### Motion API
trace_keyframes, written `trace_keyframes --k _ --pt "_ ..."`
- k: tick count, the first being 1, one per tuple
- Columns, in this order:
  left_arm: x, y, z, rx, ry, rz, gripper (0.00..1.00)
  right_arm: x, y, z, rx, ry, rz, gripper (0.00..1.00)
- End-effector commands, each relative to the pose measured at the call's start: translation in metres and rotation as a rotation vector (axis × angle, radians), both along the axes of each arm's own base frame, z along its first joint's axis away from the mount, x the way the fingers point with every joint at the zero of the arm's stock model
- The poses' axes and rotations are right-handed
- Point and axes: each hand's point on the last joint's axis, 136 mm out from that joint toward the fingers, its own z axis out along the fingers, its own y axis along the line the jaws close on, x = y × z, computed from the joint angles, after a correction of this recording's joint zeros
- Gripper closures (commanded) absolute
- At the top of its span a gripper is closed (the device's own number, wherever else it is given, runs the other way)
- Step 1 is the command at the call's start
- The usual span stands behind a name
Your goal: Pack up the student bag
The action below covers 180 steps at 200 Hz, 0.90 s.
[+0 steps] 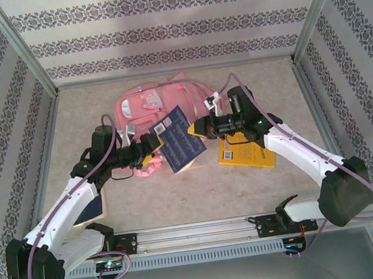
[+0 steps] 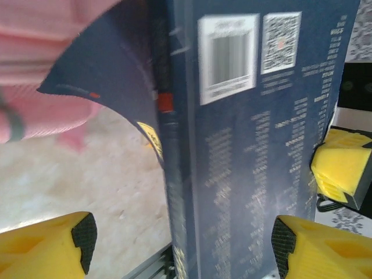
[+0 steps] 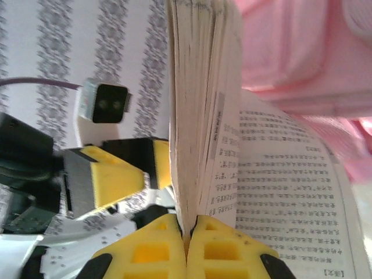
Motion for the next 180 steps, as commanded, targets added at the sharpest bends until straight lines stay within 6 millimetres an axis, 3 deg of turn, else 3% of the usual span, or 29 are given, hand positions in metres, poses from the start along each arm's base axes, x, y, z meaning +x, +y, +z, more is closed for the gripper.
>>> trace_keyframes --k 1,38,95,126,163,180 --pt "0.019 -0.008 0.032 -0.091 -0.072 0.002 0.2 0.01 0.004 0.065 0.159 -0.092 -0.02 1.0" --pt "0.037 -0.016 0.068 -0.207 -0.141 0.024 0.23 0.016 0.004 0.088 0.248 -0.089 -0.049 1.0" --pt "0.048 -0.022 0.122 -0.368 -0.277 0.013 0.4 0.021 0.004 0.084 0.265 -0.057 -0.074 1.0" --pt "0.047 -0.021 0.14 -0.403 -0.331 0.013 0.61 0.022 0.003 0.074 0.217 -0.048 -0.084 1.0" --pt "0.05 -0.021 0.141 -0.396 -0.34 0.023 0.95 0.026 -0.005 0.063 0.119 -0.051 -0.147 1.0" --pt "0.056 -0.017 0.147 -0.396 -0.365 0.068 1.0 0.031 -0.015 0.058 0.076 -0.057 -0.212 0.58"
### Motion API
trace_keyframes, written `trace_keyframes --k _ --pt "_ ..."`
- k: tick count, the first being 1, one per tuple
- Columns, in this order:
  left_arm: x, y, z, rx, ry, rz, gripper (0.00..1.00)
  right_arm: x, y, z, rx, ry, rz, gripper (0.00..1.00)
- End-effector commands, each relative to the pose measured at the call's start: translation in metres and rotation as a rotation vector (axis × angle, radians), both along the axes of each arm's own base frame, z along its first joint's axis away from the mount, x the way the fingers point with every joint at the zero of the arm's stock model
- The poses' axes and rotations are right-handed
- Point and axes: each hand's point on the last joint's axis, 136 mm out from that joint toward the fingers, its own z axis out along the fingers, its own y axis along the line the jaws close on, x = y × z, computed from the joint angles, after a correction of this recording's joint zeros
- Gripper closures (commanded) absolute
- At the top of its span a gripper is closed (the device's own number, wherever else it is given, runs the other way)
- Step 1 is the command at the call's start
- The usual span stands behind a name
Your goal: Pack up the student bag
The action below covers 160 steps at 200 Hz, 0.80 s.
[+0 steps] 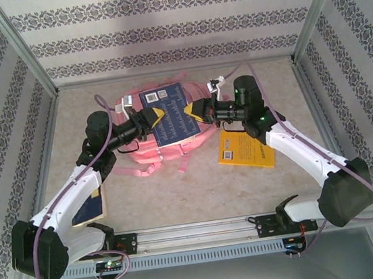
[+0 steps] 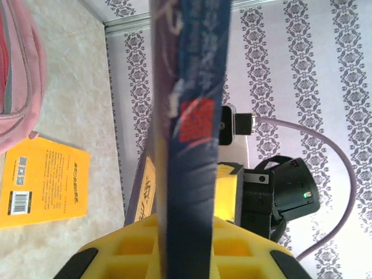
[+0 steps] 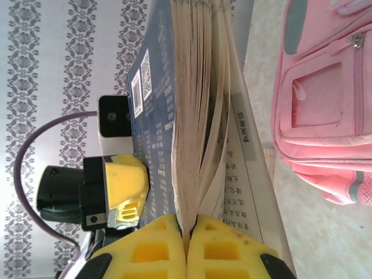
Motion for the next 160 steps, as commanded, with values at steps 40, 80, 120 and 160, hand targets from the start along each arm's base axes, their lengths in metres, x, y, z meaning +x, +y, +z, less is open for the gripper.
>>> trace_keyframes --k 40,80,120,160 --pt "0.03 0.024 0.08 -0.086 -0.208 0.228 1.0 0.012 -0.029 0.019 -0.035 -0.042 -0.225 0.05" --pt "0.05 0.032 0.11 -0.153 -0.232 0.351 1.0 0.015 -0.008 0.049 0.149 -0.01 -0.23 0.02" --pt "0.059 0.023 0.122 -0.187 -0.227 0.369 1.0 0.021 0.021 0.093 0.293 -0.09 -0.237 0.02" --pt "0.059 0.016 0.121 -0.199 -0.213 0.38 1.0 0.035 0.024 0.107 0.274 -0.181 -0.335 0.14"
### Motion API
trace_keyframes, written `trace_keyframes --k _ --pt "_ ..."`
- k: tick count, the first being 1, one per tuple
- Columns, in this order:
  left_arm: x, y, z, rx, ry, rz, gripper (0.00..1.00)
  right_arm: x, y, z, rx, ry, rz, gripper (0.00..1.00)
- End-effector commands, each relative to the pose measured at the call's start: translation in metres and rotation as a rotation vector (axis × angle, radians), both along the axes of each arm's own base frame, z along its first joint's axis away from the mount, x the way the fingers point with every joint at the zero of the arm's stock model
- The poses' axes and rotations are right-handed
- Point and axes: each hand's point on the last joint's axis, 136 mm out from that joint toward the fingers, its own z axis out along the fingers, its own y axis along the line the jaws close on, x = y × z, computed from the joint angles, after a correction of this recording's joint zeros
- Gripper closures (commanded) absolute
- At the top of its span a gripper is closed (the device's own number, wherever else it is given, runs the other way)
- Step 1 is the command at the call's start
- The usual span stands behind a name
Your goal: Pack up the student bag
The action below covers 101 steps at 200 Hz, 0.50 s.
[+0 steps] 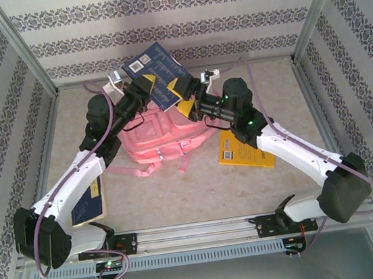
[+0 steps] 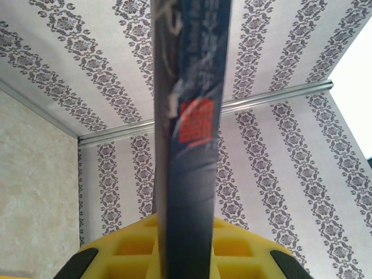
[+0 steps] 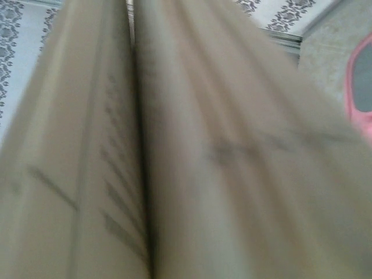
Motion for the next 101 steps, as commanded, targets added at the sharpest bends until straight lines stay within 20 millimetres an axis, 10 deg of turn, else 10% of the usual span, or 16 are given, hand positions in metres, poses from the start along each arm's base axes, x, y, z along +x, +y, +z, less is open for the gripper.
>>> trace_keyframes --k 1,39,101 --pt "-0.007 0.001 0.043 -0.076 -0.106 0.022 1.0 0.011 -0.013 0.045 0.052 -0.137 -0.132 0.15" --pt "-0.009 -0.002 0.029 -0.052 -0.075 0.04 1.0 0.022 -0.032 0.043 -0.01 -0.151 -0.279 0.57" --pt "-0.01 -0.015 0.017 -0.047 -0.047 0.017 1.0 0.031 -0.025 0.034 -0.025 -0.122 -0.286 0.71"
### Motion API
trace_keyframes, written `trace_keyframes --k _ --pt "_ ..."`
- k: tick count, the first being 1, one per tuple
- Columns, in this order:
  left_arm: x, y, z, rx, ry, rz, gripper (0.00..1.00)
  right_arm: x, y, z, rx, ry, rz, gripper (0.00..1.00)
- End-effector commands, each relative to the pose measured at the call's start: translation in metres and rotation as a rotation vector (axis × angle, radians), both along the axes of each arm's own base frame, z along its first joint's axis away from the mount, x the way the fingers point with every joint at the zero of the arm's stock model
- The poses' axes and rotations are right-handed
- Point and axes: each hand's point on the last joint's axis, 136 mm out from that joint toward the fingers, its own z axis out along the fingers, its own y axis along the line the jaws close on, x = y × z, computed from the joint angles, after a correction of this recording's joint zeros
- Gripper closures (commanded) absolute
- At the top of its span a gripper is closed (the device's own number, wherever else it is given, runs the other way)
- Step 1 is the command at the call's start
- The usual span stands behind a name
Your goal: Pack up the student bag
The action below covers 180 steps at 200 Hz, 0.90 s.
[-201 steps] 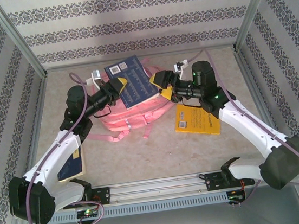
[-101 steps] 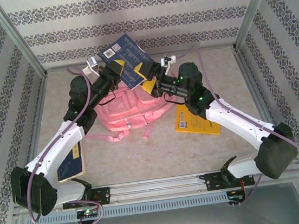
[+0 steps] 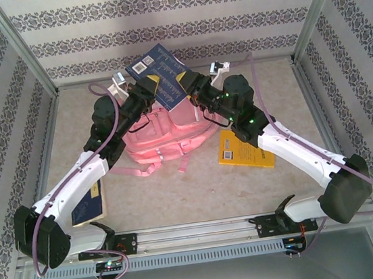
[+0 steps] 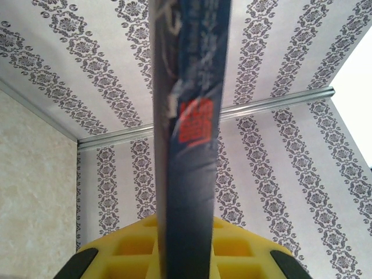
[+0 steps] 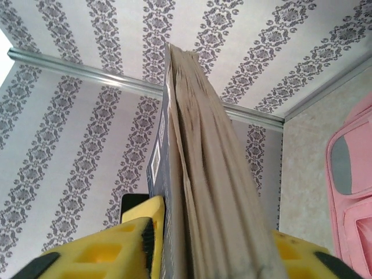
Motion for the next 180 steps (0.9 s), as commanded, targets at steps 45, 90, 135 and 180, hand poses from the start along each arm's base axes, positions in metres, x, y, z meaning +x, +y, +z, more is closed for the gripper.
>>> trace_keyframes --k 45,90,135,180 --pt "-0.005 -0.01 -0.002 0.03 0.004 -0.029 0.7 0.002 -0.013 0.003 -0.106 -0.008 -0.049 1.0" --pt "0.003 -0.014 -0.043 0.39 0.14 -0.084 0.31 -0.013 -0.102 -0.052 -0.363 0.168 -0.215 1.0" --pt "0.057 -0.038 -0.103 0.54 0.304 -0.23 0.36 -0.057 -0.179 -0.091 -0.541 0.269 -0.318 1.0" --pt "0.107 -0.069 -0.149 0.604 0.375 -0.324 0.42 -0.102 -0.219 -0.109 -0.575 0.343 -0.362 1.0"
